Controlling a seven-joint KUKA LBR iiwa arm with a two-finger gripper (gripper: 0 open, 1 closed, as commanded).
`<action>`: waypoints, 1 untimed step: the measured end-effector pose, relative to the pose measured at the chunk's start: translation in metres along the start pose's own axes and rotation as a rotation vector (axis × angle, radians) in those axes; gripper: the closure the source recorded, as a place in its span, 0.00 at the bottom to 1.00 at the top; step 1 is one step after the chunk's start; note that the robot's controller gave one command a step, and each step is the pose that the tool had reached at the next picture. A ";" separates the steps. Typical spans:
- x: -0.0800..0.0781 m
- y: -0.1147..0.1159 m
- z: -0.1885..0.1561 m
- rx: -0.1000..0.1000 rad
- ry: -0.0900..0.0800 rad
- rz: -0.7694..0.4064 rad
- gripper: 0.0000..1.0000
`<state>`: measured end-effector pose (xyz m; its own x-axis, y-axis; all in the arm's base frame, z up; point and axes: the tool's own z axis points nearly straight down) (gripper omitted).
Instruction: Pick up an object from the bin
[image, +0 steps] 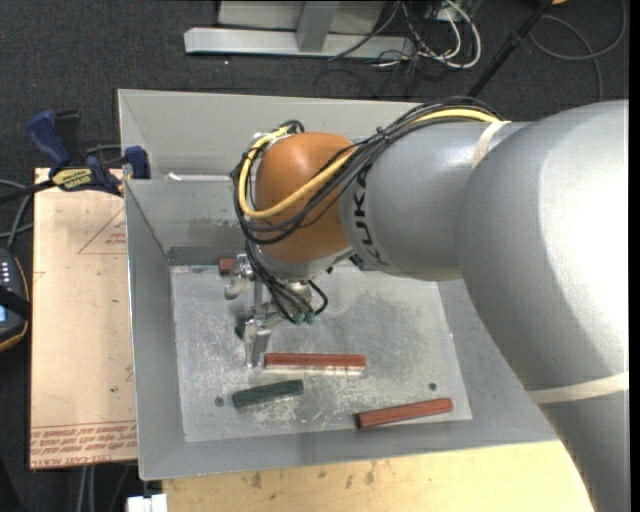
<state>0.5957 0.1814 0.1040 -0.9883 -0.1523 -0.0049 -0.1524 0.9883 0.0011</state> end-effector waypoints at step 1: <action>0.008 -0.012 0.022 -0.002 -0.003 -0.055 1.00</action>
Offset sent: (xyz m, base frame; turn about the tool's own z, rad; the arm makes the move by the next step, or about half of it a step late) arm 0.0000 0.0000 0.0000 0.0000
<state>0.5895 0.1687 0.0815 -0.9784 -0.2065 -0.0079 -0.2066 0.9784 0.0025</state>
